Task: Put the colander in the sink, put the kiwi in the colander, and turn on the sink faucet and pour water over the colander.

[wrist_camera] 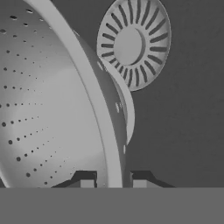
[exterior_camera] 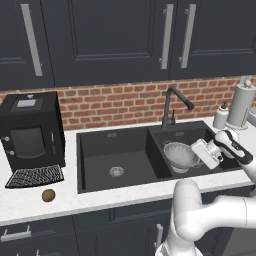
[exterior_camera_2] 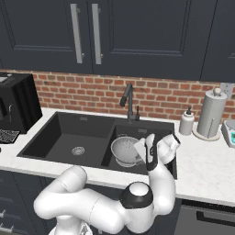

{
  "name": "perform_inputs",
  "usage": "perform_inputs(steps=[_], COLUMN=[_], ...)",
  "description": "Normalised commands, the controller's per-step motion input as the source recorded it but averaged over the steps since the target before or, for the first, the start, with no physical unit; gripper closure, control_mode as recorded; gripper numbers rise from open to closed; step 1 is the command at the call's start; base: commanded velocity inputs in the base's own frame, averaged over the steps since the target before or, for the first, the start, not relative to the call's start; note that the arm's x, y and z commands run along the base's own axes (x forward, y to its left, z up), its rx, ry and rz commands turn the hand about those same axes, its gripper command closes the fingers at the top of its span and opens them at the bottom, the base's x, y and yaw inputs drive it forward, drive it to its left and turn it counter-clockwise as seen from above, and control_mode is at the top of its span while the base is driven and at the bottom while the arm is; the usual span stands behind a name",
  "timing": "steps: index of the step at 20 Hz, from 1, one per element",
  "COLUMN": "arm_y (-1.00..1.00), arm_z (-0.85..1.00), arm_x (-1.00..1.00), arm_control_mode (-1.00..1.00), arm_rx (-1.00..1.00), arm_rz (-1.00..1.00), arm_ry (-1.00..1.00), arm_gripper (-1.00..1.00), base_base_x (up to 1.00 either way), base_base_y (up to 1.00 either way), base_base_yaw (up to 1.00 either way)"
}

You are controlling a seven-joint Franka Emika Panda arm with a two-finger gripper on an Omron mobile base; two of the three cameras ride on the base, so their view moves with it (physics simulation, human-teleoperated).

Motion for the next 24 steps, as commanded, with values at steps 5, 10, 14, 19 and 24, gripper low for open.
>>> perform_inputs(steps=[5, 10, 14, 19, 24], arm_y=[0.0, 0.0, 0.0, 0.0, 0.0], arm_z=[-0.07, -0.11, -0.12, -0.06, 0.0], arm_x=[-0.3, -0.26, -0.19, -0.19, -0.07], arm_control_mode=[-1.0, -1.0, -1.0, -1.0, -1.0], arm_rx=[-0.08, -0.09, -0.08, -0.05, -0.01], arm_rz=[0.07, 0.05, 0.05, 0.05, 0.03], arm_ry=[-0.01, 0.0, 0.0, 0.0, 0.0], arm_gripper=[1.0, 1.0, 1.0, 1.0, 1.0], base_base_x=[0.0, 0.0, 0.0, 0.0, 0.0], base_base_y=[0.0, 0.0, 0.0, 0.0, 0.0], base_base_yaw=[0.0, 0.0, 0.0, 0.0, 0.0])
